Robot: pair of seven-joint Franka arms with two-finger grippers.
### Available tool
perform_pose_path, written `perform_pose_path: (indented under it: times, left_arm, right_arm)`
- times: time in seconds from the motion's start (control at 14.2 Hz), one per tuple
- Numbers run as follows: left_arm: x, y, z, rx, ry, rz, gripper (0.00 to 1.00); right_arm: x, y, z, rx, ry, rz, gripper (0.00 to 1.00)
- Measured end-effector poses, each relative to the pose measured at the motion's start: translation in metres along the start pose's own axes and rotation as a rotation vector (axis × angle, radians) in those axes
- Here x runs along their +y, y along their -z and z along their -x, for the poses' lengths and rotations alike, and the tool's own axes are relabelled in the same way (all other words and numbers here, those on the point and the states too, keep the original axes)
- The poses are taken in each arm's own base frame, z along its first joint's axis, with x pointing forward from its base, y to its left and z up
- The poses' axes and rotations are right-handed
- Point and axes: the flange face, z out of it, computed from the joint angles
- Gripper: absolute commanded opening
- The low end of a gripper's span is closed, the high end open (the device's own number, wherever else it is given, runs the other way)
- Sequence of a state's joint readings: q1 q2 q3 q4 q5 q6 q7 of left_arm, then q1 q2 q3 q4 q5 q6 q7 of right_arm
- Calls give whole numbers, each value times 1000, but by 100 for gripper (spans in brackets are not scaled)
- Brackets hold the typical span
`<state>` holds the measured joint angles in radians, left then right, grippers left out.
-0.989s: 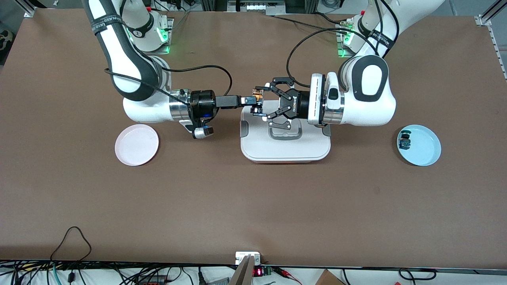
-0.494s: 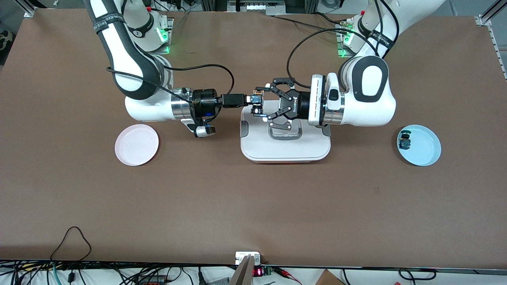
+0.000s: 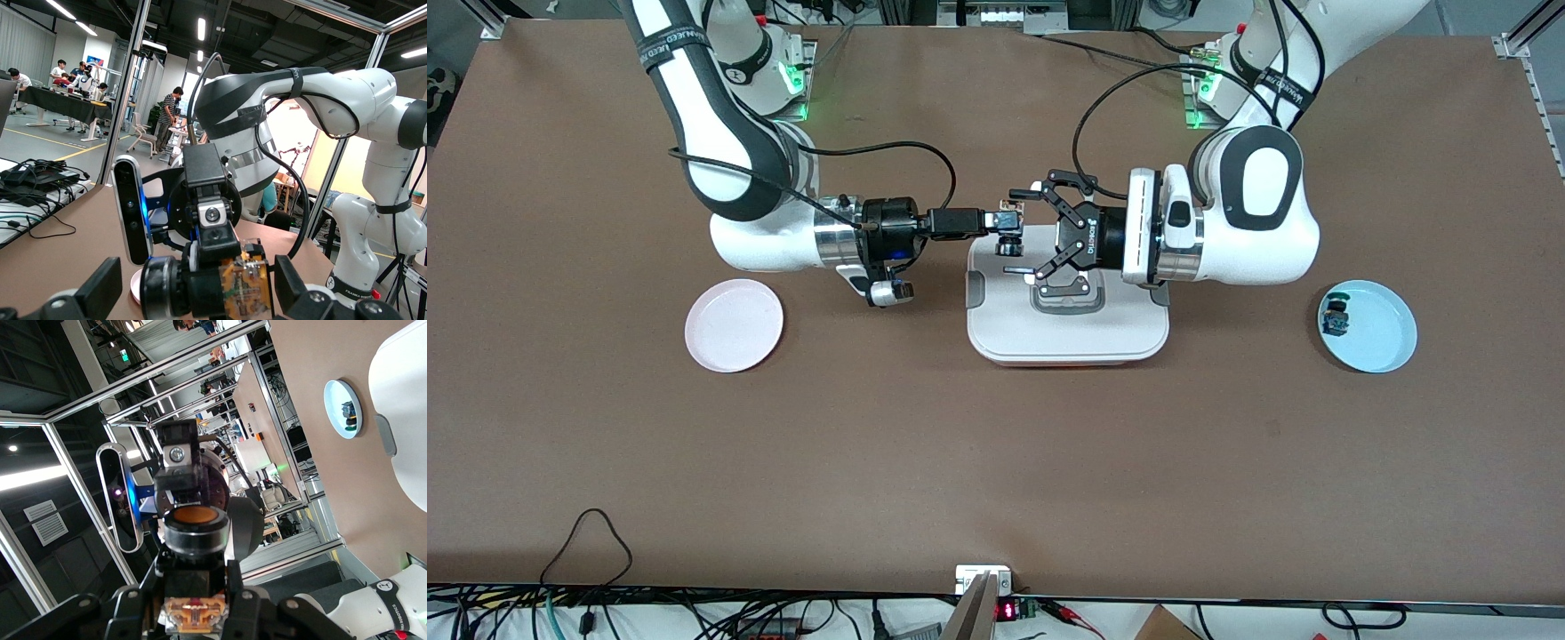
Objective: Transfer orange switch to right arm and place
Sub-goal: 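Close the right gripper on the switch held by the left gripper, then open the left gripper while the right gripper pulls the switch away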
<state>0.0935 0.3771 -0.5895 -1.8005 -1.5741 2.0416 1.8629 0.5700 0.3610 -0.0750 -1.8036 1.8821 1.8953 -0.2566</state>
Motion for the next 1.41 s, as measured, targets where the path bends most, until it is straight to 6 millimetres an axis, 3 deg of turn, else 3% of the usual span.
perform_pose_path:
  times: [0.42, 0.64, 1.06, 1.41]
  left_arm:
    - [-2, 4, -1, 3, 52, -7, 100]
    - [-3, 9, -5, -6, 98, -12, 100]
    - [-6, 54, -50, -166, 249, 22, 100]
    - [-1, 92, -84, -387, 443, 18, 100]
  right_arm:
    - [-2, 6, -3, 13, 37, -1, 0]
    - [-5, 24, -13, 41, 66, 4, 0]
    - [-6, 84, -36, 87, 132, 129, 0]
    - [0, 166, -53, 89, 230, 405, 0]
